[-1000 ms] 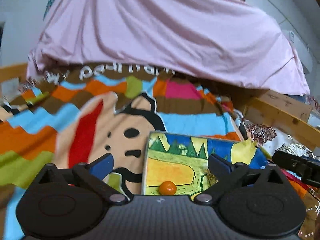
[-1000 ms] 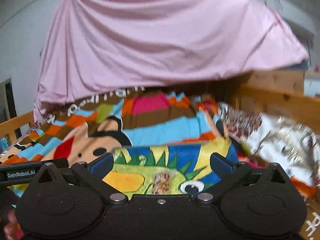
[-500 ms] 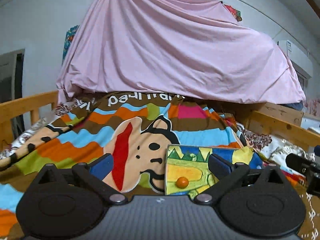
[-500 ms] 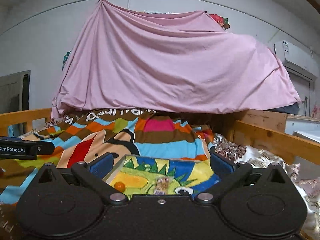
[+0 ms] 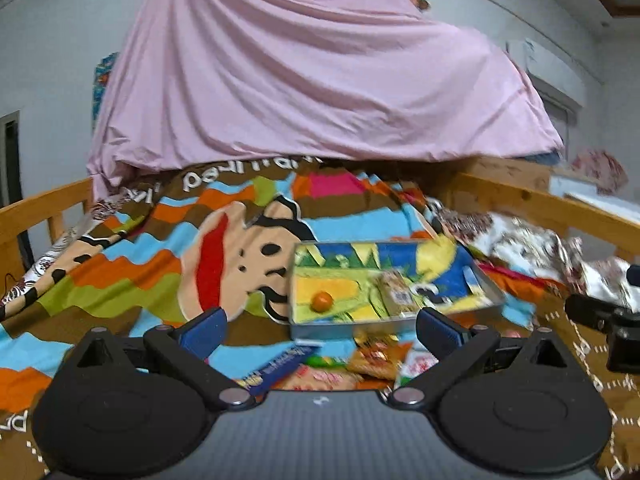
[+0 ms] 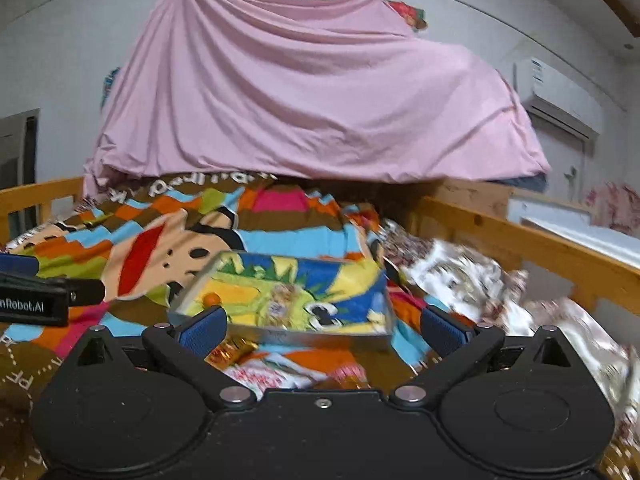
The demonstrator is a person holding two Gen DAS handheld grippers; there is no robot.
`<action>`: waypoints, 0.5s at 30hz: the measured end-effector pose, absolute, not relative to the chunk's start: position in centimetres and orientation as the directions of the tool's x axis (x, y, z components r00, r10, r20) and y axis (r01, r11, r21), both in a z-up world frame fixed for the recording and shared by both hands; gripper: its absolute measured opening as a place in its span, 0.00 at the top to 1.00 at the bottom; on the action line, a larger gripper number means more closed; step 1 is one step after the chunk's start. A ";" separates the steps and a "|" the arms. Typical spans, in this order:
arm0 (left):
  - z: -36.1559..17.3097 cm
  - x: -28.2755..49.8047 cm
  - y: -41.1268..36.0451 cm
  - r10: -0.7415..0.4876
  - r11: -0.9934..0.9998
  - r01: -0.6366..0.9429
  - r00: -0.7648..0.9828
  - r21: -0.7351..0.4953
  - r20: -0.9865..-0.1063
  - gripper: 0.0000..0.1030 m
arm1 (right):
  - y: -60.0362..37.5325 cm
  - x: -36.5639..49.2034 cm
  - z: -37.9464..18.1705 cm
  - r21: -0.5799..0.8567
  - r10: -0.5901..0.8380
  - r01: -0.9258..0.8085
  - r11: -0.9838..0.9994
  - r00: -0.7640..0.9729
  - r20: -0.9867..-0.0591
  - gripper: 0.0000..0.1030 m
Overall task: Organize snacks
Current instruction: 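Open both tools and lift them away from the metal tray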
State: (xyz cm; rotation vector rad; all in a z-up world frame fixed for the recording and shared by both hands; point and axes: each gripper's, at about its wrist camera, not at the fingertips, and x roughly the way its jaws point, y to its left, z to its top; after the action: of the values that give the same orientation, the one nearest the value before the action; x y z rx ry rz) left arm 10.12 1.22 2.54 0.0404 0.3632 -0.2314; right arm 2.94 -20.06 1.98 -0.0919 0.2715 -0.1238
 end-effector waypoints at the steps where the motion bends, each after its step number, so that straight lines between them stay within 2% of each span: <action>1: 2.3 10.0 0.8 -0.219 0.971 0.239 0.903 0.009 -0.370 0.00 | -20.3 2.7 1.9 -0.110 -0.147 0.121 0.987 0.950 -0.274 0.00; 7: 0.9 9.5 -1.6 -0.188 0.962 0.255 0.870 0.092 -0.455 0.00 | -22.2 3.0 1.1 -0.038 -0.180 0.180 0.983 0.905 -0.384 0.00; 15: -1.0 8.9 -4.3 -0.162 0.931 0.300 0.849 0.206 -0.503 0.00 | -23.9 5.0 -0.4 0.007 -0.200 0.238 0.971 0.832 -0.518 0.00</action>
State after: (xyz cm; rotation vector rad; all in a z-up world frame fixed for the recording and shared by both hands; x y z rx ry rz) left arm 8.92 -4.28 -0.97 0.2844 0.5013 -0.2464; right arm 5.04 -23.94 -0.35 0.0721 0.5410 -0.2324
